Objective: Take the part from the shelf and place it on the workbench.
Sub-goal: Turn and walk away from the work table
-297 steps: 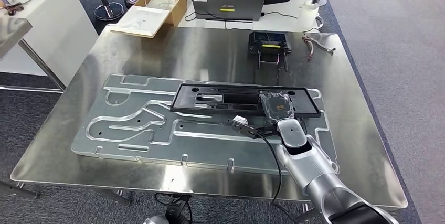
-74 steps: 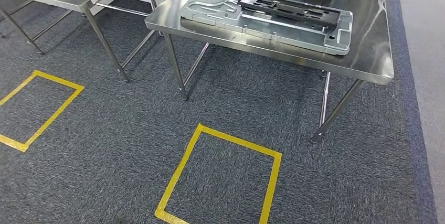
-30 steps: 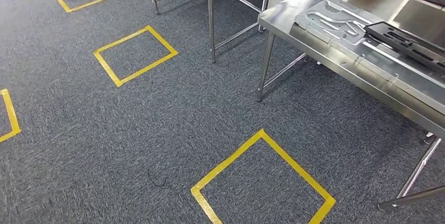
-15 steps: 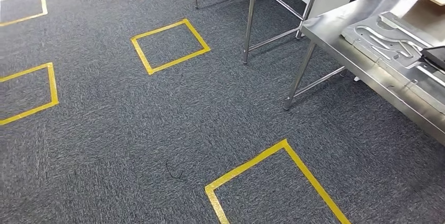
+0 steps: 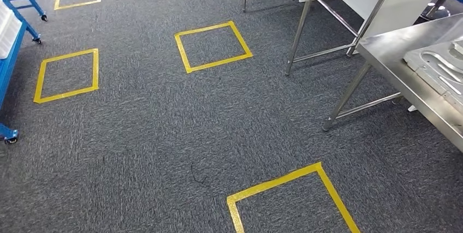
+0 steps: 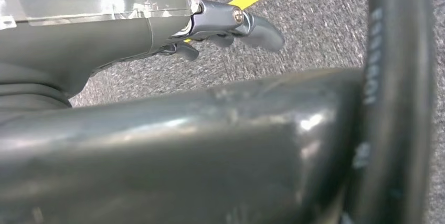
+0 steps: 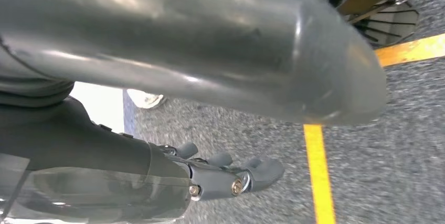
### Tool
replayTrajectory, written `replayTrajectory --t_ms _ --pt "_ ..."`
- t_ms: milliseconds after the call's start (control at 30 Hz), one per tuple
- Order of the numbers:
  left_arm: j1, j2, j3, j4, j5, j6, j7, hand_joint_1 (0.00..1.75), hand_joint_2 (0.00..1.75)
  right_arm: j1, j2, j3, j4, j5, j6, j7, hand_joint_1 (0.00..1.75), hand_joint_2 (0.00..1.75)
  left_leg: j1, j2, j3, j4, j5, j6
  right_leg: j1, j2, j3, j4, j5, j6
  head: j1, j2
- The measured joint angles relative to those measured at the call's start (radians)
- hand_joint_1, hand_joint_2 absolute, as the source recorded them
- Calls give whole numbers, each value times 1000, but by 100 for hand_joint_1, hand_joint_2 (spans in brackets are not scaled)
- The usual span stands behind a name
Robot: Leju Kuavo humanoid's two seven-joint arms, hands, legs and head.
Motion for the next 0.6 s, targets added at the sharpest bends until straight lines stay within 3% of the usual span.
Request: replayTrajectory --t_ms 67,133,200,233,267,300,367,433,500,567,600 --pt "3 0 0 0 0 0 0 0 0 -5 0 0 0 1 0 0 0 0 0 -21 1 -8 4 14 -3 -4 8 -3 -4 12 0 0" --pt "4 -1 0 0 0 0 2 0 0 -7 1 1 0 2 1 1 0 0 3 -41 7 -19 11 28 -7 42 -6 37 -35 21 0 0" --pt "1 -1 0 0 1 0 4 0 0 -3 1 1 0 3 2 1 0 0 4 -61 8 -23 14 38 -9 96 -68 156 -98 22 0 0" --pt "-1 -1 1 0 1 0 4 0 0 -1 1 1 0 4 2 1 0 0 2 -73 7 -23 14 40 -9 105 -106 224 -122 22 0 0" --pt "-1 -1 1 0 1 -1 5 0 0 0 1 1 0 4 2 1 0 0 -1 -87 7 -22 13 42 -8 108 -134 270 -130 21 0 0" --pt "-1 -1 2 0 1 -1 6 0 0 1 1 1 0 4 2 1 0 0 -2 -101 9 -21 13 42 -8 109 -147 282 -116 19 0 0" --pt "-1 -1 5 0 1 -1 8 0 0 3 1 1 0 4 2 1 0 0 -5 -131 14 -19 11 41 -7 125 -118 191 -38 11 0 0" --pt "-2 -3 7 0 1 -1 8 0 0 4 0 1 0 4 2 1 0 0 -6 -157 13 -15 8 36 -5 170 -70 64 24 -1 0 0" --pt "-2 -6 9 0 1 -2 9 0 0 3 -1 1 0 5 2 1 0 0 -3 -178 6 -13 7 25 -1 190 -52 15 34 -8 0 0" --pt "0 -6 11 0 1 -2 10 0 0 0 -2 2 0 6 2 1 0 0 1 -189 2 -14 8 13 0 167 -45 4 36 -15 0 0" --pt "2 -6 11 0 1 -1 11 0 0 0 -2 2 0 7 3 1 0 0 1 -172 -1 -7 3 8 -2 155 -38 -5 38 -20 0 0"
